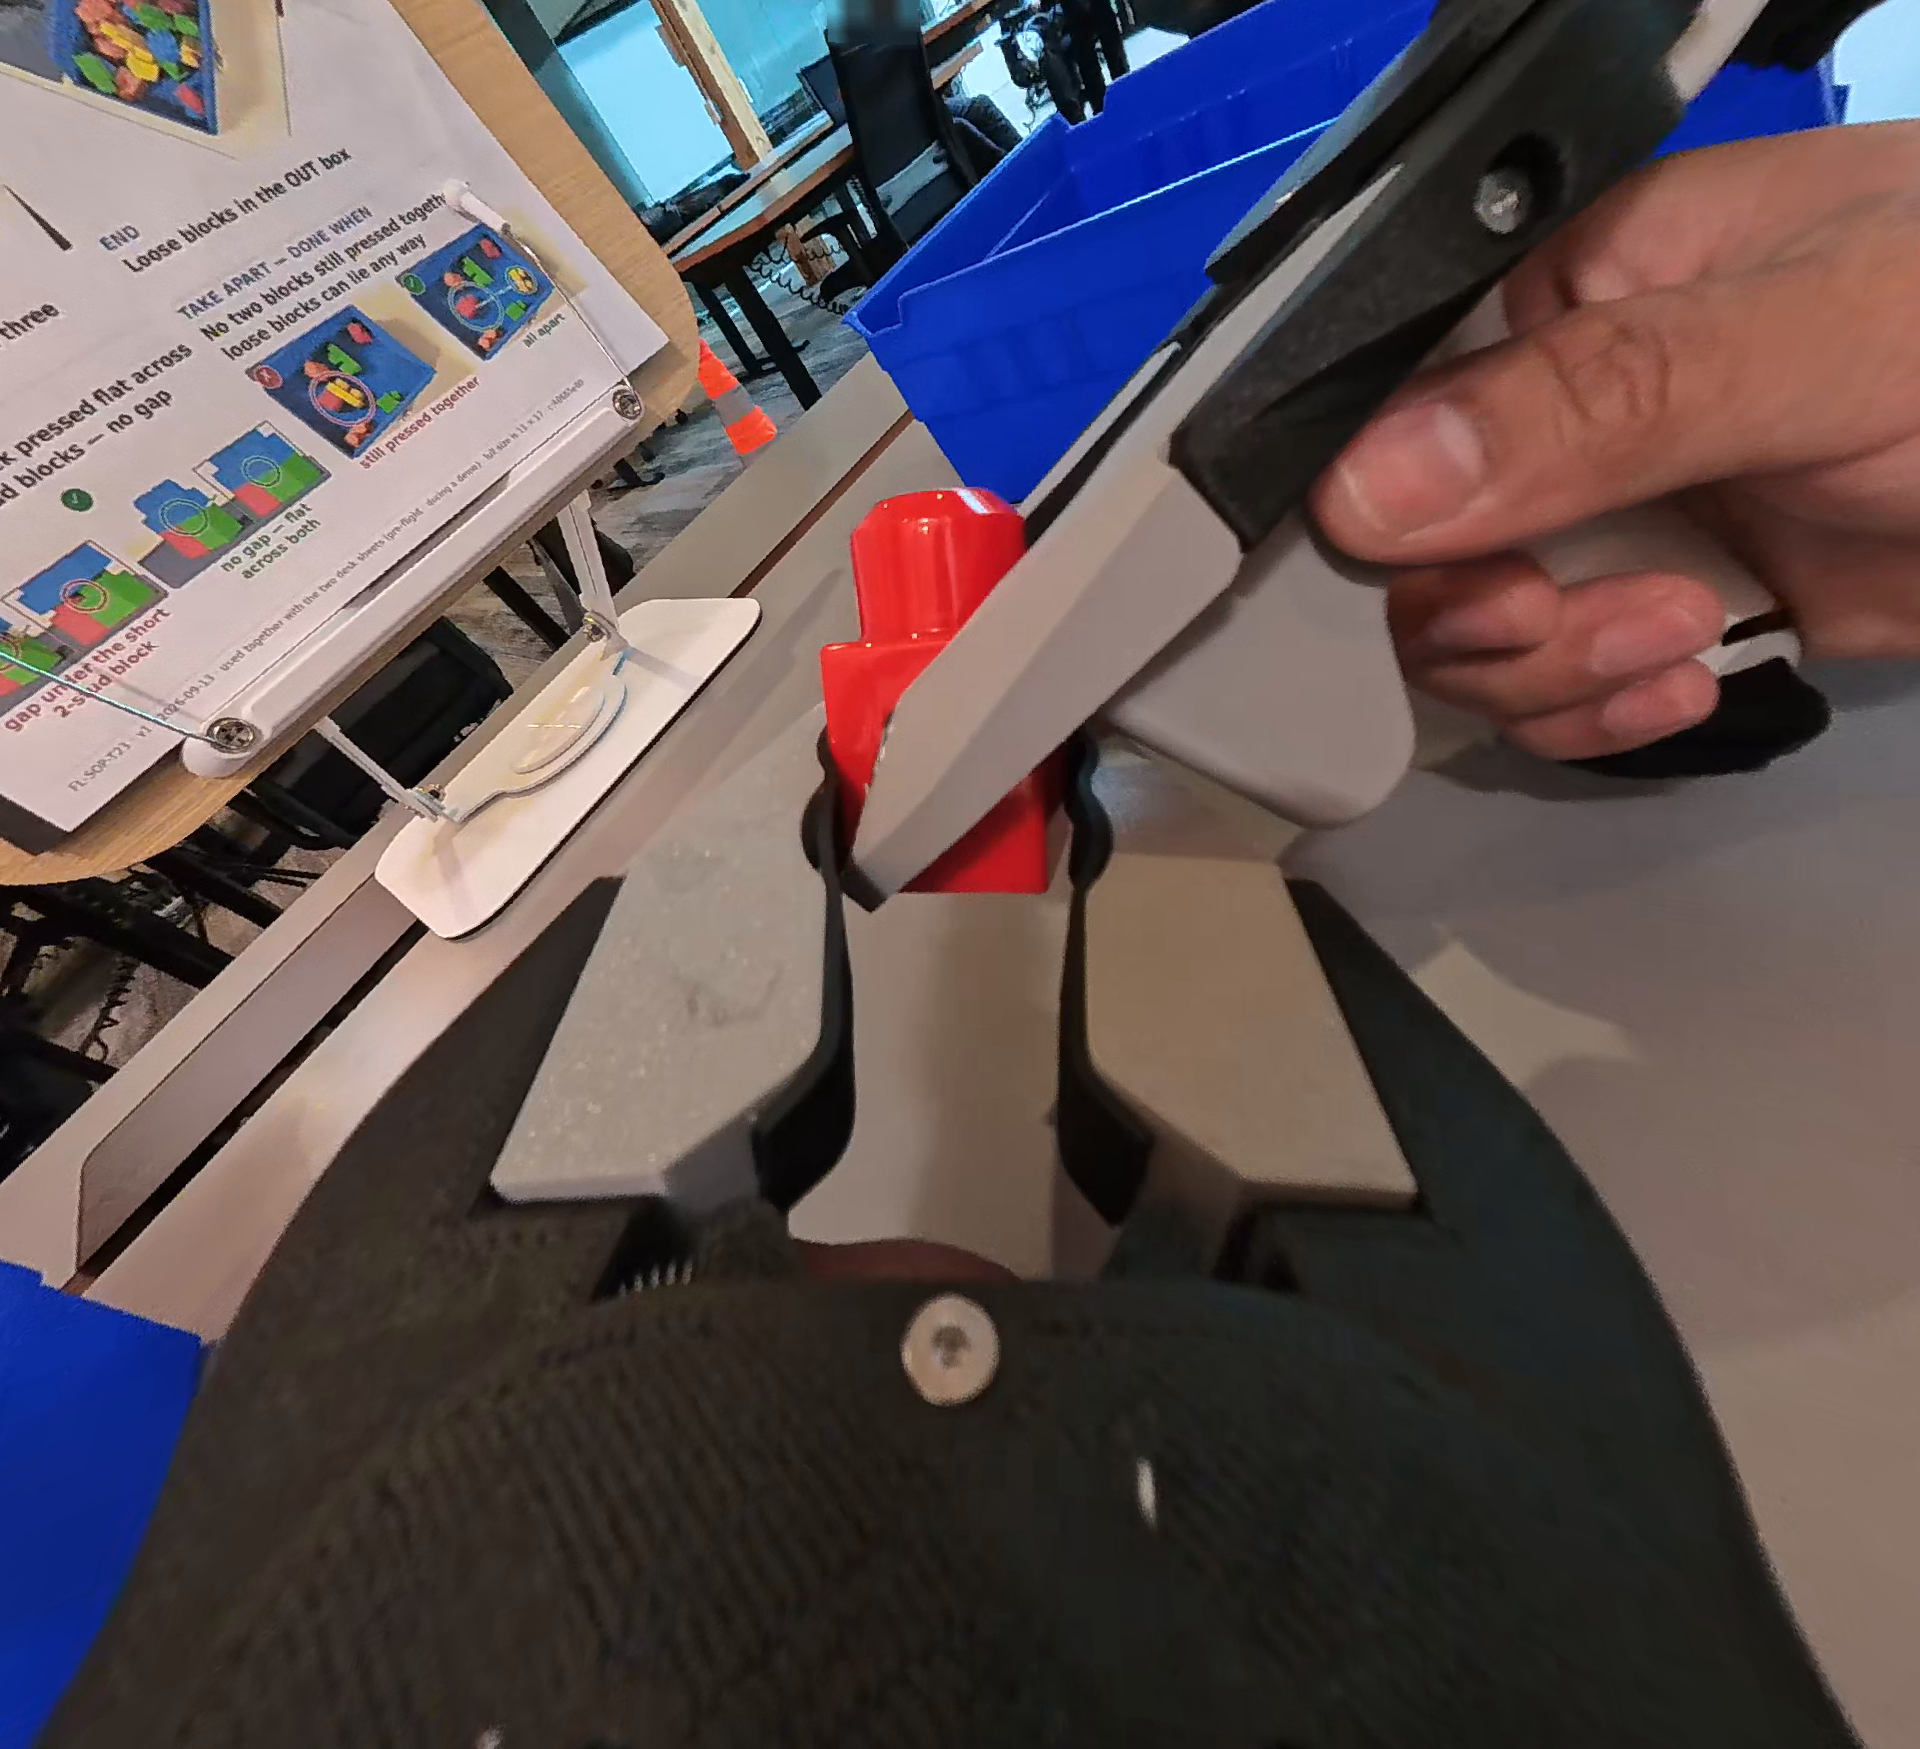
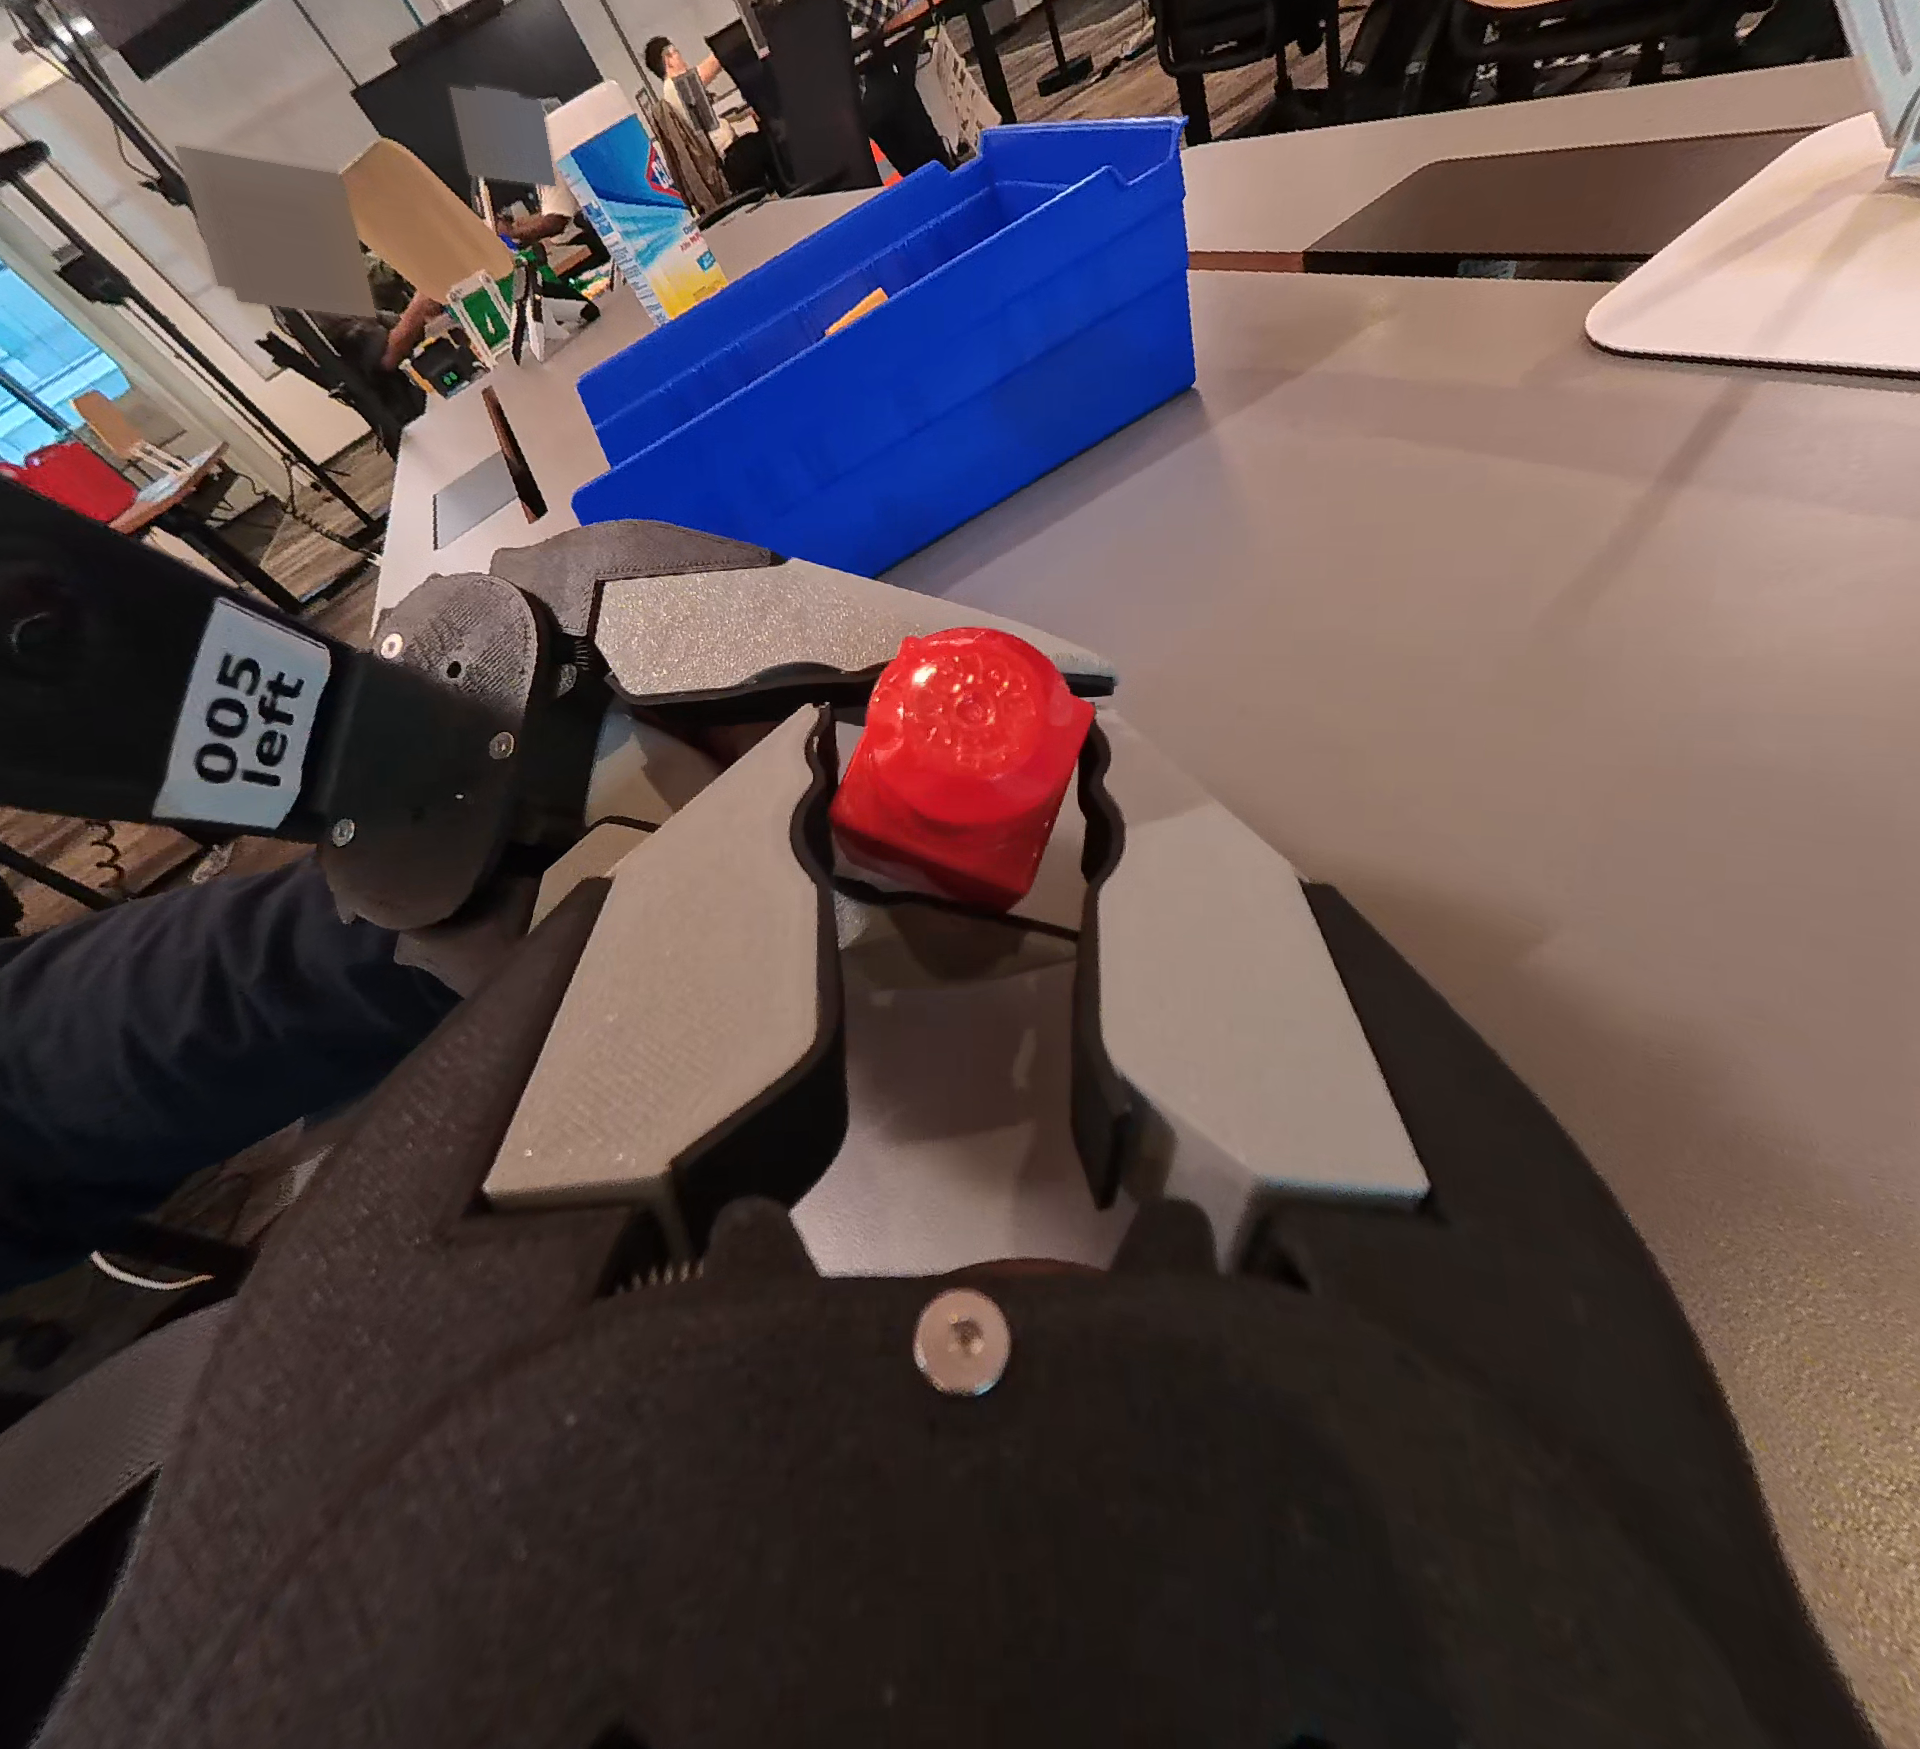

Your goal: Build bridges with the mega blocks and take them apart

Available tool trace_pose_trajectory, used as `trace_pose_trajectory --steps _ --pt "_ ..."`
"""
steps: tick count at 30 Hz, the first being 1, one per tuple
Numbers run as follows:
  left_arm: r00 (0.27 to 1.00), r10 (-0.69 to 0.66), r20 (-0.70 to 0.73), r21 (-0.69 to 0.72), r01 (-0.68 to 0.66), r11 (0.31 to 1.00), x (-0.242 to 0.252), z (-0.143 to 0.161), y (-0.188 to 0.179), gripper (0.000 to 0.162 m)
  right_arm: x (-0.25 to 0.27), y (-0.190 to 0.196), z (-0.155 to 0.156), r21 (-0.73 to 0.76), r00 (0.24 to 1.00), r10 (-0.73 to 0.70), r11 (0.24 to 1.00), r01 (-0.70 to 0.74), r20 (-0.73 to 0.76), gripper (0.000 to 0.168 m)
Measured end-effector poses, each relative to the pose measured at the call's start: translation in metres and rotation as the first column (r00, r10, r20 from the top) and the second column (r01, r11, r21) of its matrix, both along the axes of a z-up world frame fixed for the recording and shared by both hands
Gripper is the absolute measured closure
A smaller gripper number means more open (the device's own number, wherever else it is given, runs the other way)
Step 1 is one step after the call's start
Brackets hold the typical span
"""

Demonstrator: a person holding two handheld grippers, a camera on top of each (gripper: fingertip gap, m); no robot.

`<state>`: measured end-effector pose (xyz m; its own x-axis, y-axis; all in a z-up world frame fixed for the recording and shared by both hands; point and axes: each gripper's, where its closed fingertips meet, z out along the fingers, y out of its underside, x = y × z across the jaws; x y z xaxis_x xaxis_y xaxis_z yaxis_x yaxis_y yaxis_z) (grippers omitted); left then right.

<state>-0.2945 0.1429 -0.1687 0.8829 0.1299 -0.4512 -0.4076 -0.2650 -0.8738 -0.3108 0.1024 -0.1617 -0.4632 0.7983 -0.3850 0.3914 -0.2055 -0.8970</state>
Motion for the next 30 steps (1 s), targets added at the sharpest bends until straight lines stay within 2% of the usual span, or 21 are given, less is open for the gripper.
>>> trace_pose_trajectory --steps 17,30 --pt "1.0 0.018 -0.006 -0.018 -0.018 1.0 -0.003 -0.005 0.001 0.122 -0.001 0.001 -0.006 0.114 1.0 -0.028 0.993 0.028 -0.005 0.125" --pt "0.999 0.038 -0.034 -0.057 -0.04 0.998 -0.007 -0.013 0.0 0.124 -0.003 0.006 -0.015 0.382 0.995 -0.082 0.919 0.096 -0.052 0.125"
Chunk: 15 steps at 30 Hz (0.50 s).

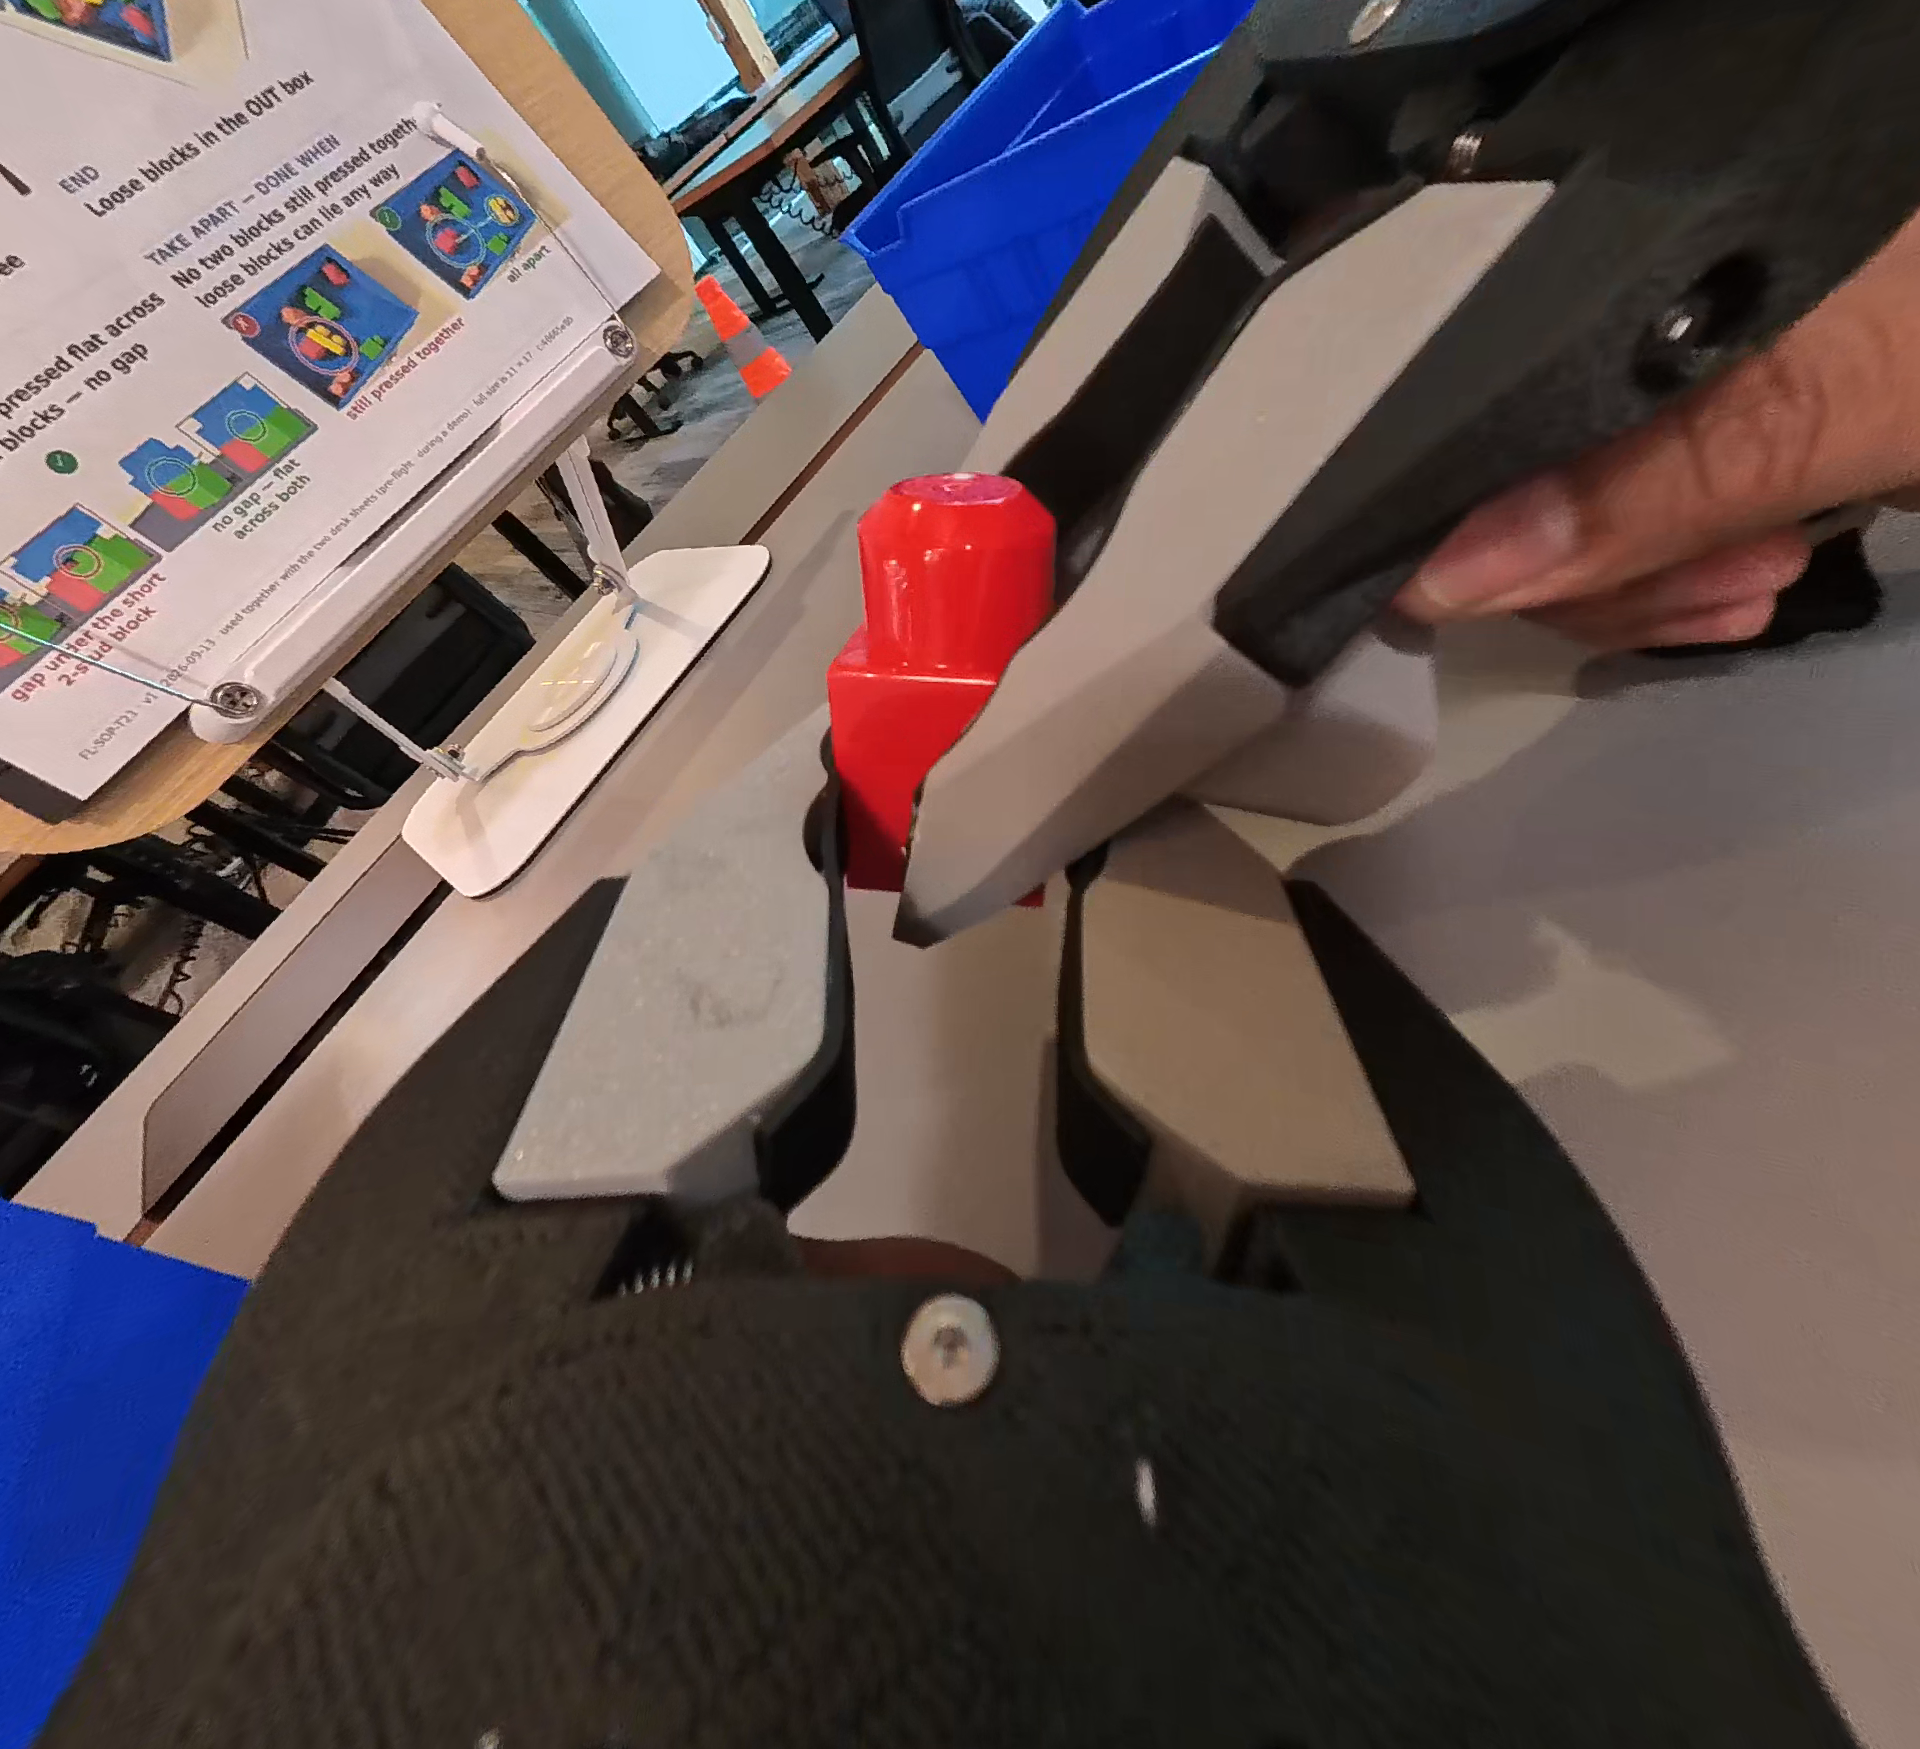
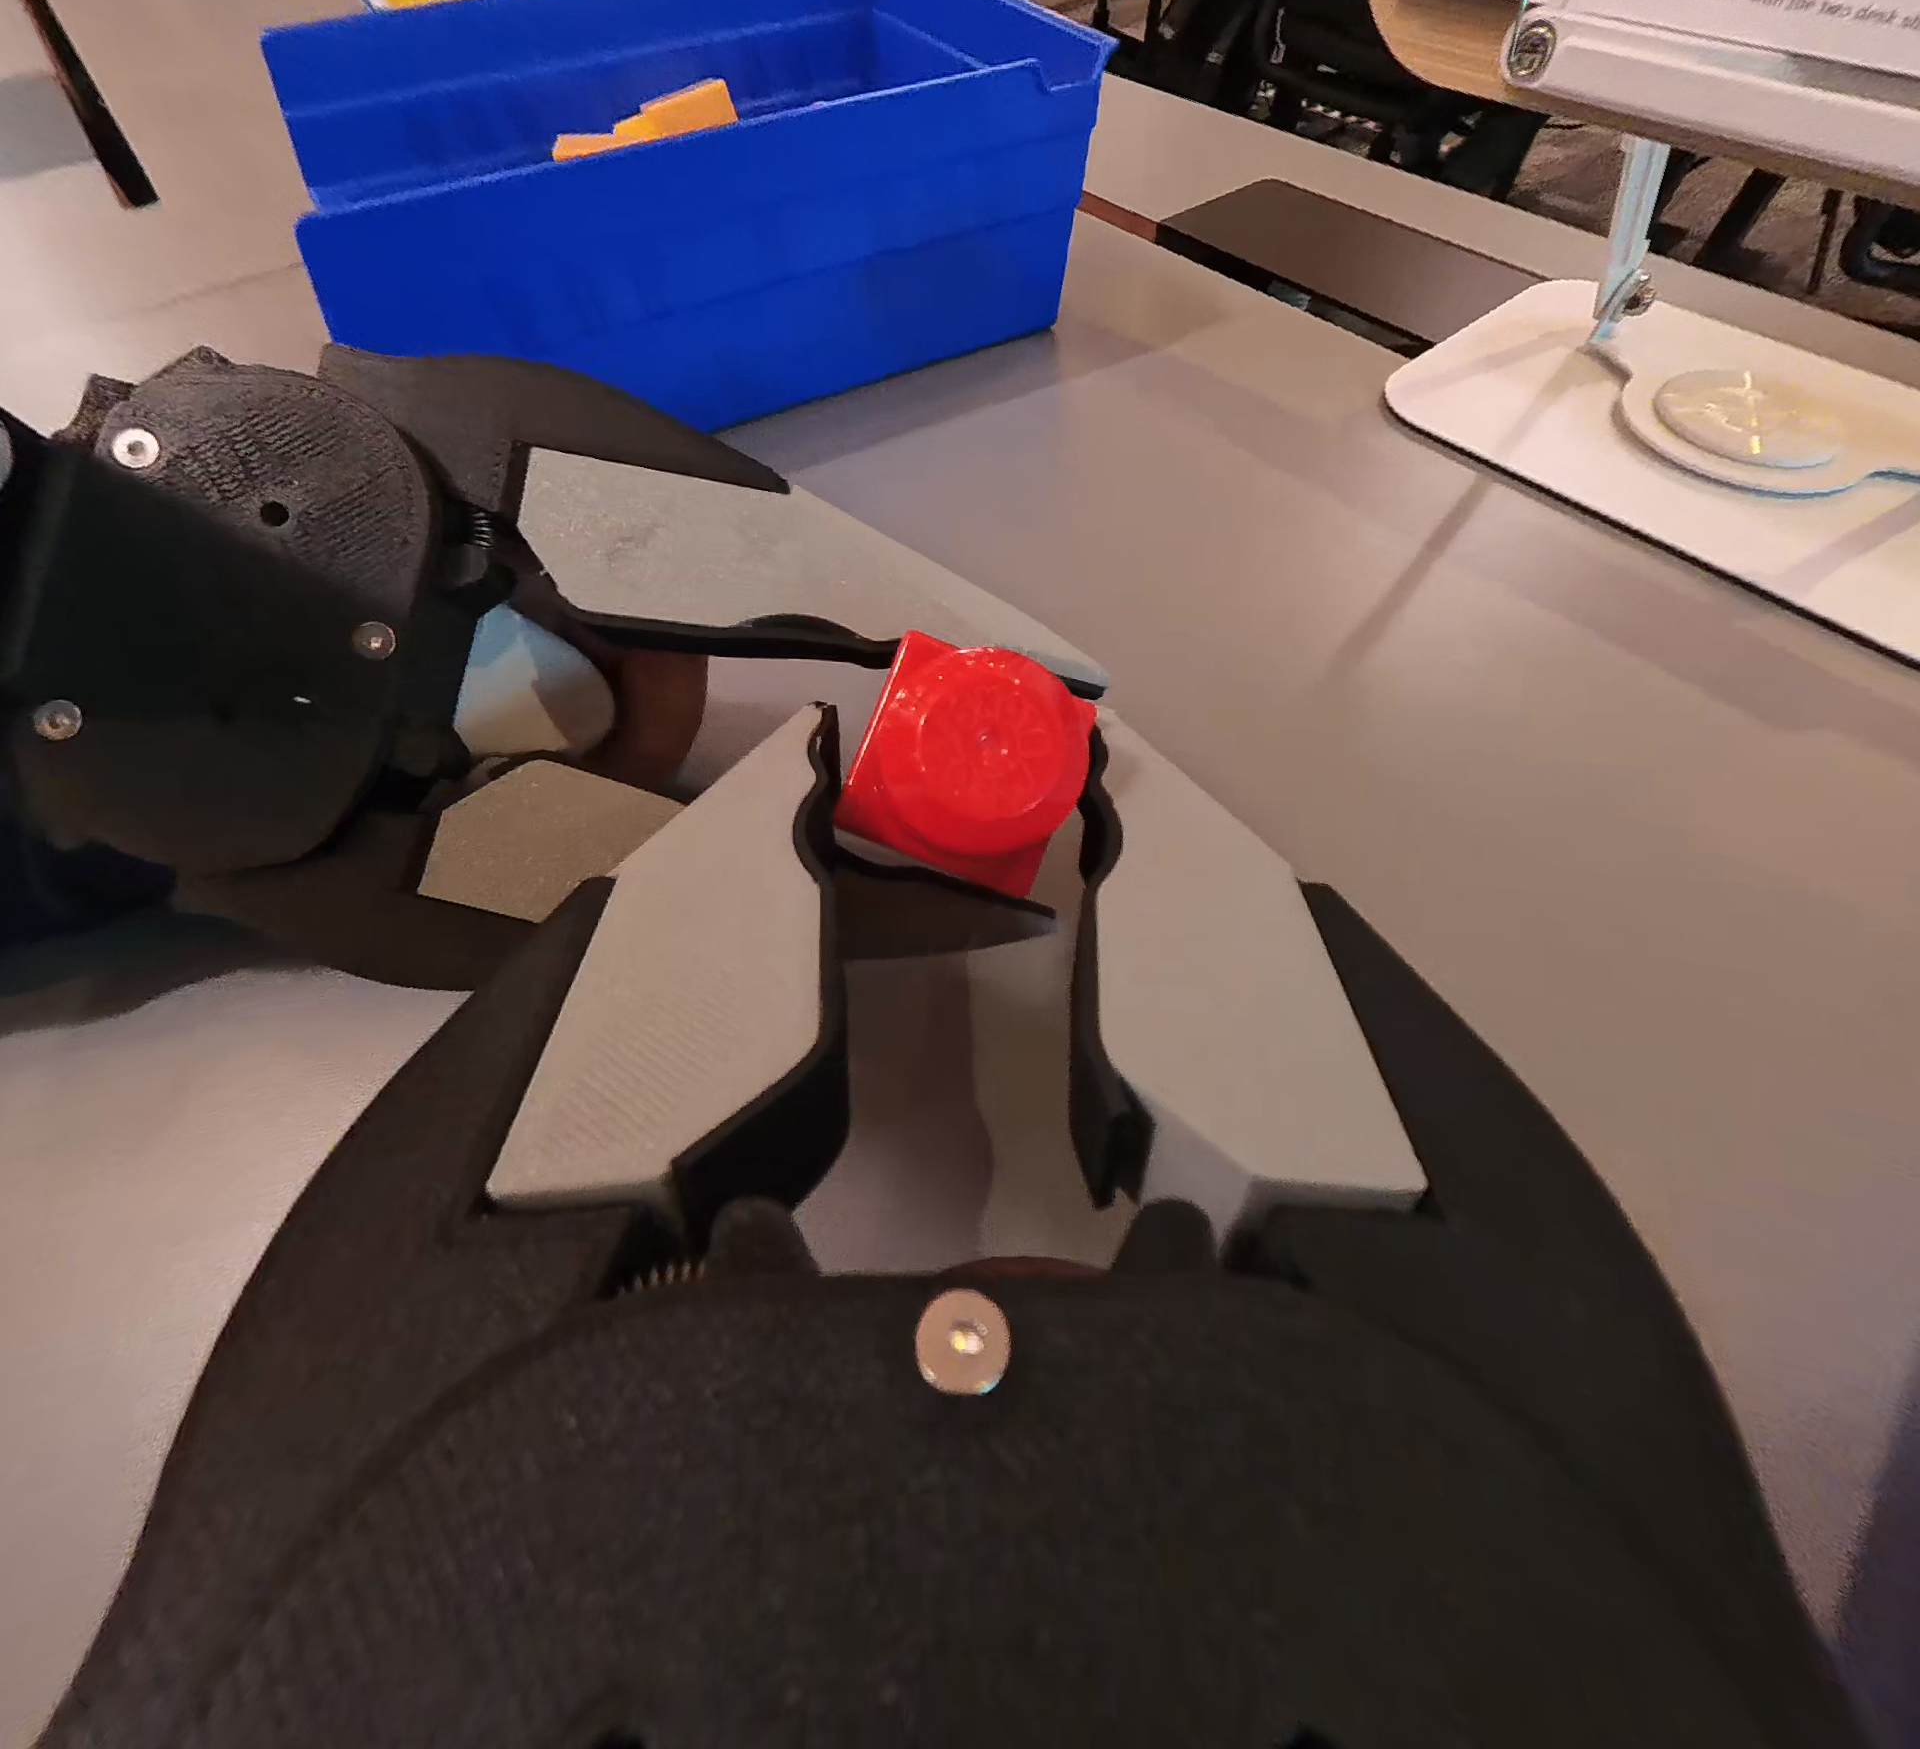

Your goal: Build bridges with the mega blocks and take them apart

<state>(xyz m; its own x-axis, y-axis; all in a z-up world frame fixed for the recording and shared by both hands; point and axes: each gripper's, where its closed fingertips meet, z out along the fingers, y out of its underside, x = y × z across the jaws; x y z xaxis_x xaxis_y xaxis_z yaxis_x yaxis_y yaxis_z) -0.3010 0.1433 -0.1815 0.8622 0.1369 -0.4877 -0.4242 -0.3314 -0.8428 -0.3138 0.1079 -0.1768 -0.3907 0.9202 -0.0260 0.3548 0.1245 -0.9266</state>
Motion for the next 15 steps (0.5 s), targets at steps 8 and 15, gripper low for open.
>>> trace_pose_trajectory --steps 8,15 --pt "1.0 0.001 -0.001 -0.008 -0.001 1.0 -0.0001 -0.0012 0.0003 0.125 -0.0002 -0.0003 -0.0011 -0.045 1.0 0.004 0.999 -0.004 0.013 0.125" --pt "1.0 0.001 -0.005 -0.006 -0.001 1.0 0.0002 -0.0002 0.0005 0.125 -0.0001 -0.0006 0.0 -0.073 1.0 0.01 0.997 -0.009 0.015 0.126"
